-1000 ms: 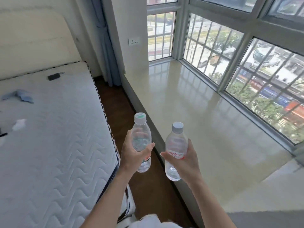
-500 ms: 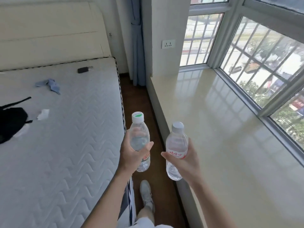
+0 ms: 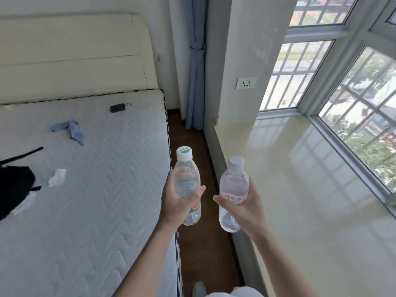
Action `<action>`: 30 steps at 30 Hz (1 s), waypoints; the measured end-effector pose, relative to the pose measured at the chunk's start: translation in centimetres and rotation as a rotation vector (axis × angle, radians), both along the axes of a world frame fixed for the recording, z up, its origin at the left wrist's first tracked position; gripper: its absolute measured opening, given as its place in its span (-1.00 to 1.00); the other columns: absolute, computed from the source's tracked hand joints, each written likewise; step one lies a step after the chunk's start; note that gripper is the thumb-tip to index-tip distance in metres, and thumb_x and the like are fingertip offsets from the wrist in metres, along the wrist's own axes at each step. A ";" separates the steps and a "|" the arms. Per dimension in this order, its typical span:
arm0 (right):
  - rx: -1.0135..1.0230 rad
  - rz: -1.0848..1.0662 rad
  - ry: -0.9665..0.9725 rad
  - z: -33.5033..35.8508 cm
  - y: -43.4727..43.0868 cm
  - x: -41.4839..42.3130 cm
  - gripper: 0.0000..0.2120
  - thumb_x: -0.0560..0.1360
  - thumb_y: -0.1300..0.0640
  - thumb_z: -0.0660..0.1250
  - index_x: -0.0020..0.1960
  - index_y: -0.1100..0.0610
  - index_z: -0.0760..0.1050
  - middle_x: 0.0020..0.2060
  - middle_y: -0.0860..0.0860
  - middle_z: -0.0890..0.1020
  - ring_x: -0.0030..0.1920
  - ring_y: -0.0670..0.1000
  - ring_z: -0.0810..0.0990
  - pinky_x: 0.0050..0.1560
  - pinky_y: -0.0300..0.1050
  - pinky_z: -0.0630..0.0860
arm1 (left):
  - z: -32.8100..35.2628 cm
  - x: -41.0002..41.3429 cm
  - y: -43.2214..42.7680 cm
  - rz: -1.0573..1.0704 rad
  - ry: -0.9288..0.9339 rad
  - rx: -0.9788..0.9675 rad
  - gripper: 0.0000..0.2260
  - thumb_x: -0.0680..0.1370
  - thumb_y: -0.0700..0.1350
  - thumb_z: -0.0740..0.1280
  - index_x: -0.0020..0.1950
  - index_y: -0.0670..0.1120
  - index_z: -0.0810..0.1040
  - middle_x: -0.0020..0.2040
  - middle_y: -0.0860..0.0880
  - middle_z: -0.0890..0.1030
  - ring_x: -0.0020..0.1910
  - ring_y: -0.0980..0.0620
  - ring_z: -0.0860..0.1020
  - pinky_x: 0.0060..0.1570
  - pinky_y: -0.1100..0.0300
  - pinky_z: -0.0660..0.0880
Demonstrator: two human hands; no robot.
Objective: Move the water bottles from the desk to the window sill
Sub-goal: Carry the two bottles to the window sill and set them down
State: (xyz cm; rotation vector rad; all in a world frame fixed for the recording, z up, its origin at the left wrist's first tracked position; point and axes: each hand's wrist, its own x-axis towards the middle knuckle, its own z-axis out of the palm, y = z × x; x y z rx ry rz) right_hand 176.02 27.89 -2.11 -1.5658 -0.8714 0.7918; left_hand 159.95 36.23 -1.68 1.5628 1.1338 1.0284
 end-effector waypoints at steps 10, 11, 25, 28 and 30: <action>0.007 -0.005 0.038 -1.6 12.3 5.4 -0.50 0.22 0.03 0.63 0.08 -0.06 0.50 -0.12 -0.03 0.68 -0.09 0.04 0.70 -0.02 0.14 0.65 | -2.2 4.3 12.2 0.011 -0.001 -0.045 -0.56 0.30 0.11 0.50 0.10 0.27 0.41 0.05 0.29 0.53 0.12 0.34 0.48 -0.02 0.43 0.40; 0.010 -0.003 0.038 -1.9 13.8 6.2 -0.49 0.22 0.03 0.63 0.09 -0.06 0.50 -0.11 -0.03 0.68 -0.09 0.03 0.69 -0.02 0.12 0.65 | -2.4 5.0 13.7 0.008 0.002 -0.045 -0.55 0.29 0.14 0.50 0.10 0.28 0.40 0.05 0.32 0.52 0.13 0.35 0.48 -0.02 0.44 0.40; 0.047 -0.181 0.091 -2.4 32.9 23.8 -0.54 0.30 0.11 0.64 0.08 -0.11 0.50 -0.12 -0.14 0.67 -0.07 -0.08 0.68 -0.07 -0.13 0.57 | -1.9 24.3 35.5 -0.286 0.043 -0.045 -0.56 0.33 0.11 0.52 0.10 0.36 0.41 0.06 0.31 0.54 0.14 0.27 0.52 0.06 0.33 0.47; 0.028 -0.267 0.122 -2.7 34.1 27.0 -0.53 0.26 0.03 0.64 0.07 -0.13 0.49 -0.11 -0.10 0.67 -0.08 -0.05 0.68 -0.05 -0.05 0.58 | -1.8 28.3 37.6 -0.367 -0.012 -0.094 -0.44 0.28 0.23 0.50 0.22 0.16 0.43 0.06 0.25 0.59 0.12 0.31 0.54 0.00 0.48 0.44; 0.003 -0.333 0.132 -2.9 34.2 28.8 -0.52 0.26 0.05 0.65 0.06 -0.08 0.49 -0.12 -0.08 0.67 -0.10 -0.05 0.69 -0.08 -0.05 0.58 | -2.0 31.0 38.9 -0.413 -0.018 -0.101 -0.29 0.23 0.37 0.48 0.26 0.06 0.43 0.12 0.19 0.57 0.13 0.35 0.52 0.01 0.51 0.42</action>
